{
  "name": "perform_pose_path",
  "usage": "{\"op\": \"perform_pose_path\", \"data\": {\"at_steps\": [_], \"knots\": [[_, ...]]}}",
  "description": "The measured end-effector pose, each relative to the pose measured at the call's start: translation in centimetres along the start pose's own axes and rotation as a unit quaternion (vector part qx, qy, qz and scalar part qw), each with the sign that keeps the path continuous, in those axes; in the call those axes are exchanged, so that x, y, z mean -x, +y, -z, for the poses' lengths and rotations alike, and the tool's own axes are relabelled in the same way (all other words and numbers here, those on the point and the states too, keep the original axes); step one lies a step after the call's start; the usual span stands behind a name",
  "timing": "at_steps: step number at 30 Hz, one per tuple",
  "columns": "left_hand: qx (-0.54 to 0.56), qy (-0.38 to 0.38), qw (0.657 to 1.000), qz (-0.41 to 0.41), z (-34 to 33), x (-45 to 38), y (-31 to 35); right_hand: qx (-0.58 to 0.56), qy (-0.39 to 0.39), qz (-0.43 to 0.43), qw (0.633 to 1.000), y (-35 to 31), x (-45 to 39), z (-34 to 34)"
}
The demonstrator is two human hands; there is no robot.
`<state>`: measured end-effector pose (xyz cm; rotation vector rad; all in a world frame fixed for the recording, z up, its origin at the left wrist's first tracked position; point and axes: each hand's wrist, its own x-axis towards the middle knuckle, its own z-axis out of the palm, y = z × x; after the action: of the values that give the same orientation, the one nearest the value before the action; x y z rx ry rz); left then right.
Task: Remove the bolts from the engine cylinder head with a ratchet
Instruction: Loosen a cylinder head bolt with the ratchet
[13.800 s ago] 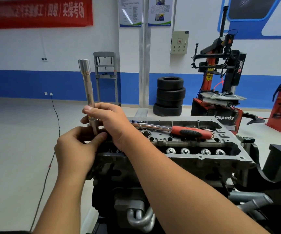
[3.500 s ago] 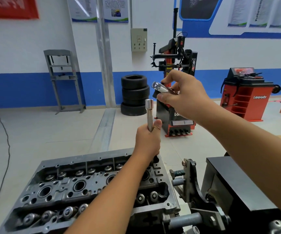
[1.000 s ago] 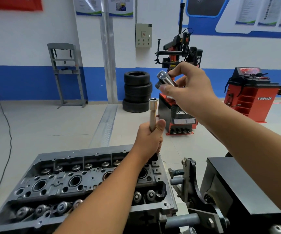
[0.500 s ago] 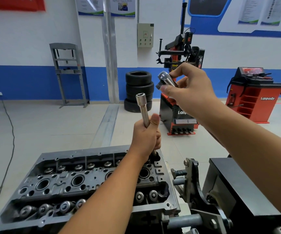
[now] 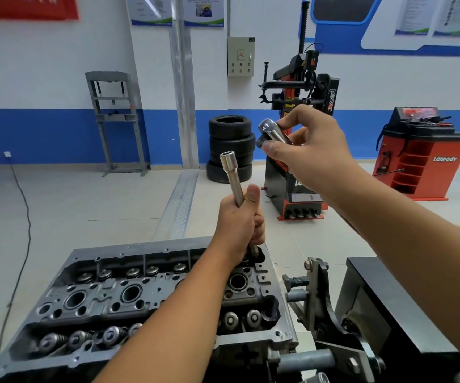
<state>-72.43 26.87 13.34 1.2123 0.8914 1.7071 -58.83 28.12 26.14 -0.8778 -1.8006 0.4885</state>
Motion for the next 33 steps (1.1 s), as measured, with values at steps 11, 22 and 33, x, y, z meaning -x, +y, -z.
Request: {"op": "perform_pose_path", "data": {"at_steps": [11, 22, 33], "knots": [[-0.026, -0.058, 0.998, 0.009, -0.2, 0.1, -0.5, -0.005, -0.007, 0.000, 1.000, 0.0, 0.0, -1.0], [-0.020, -0.094, 0.995, 0.040, -0.1, 0.0, 0.1, -0.003, -0.021, 0.004, 1.000, -0.2, 0.1, -0.7], [-0.011, -0.126, 0.989, 0.072, 0.2, -0.4, 0.6, 0.009, -0.064, 0.054, 0.996, -1.5, -1.5, 0.5]]}}
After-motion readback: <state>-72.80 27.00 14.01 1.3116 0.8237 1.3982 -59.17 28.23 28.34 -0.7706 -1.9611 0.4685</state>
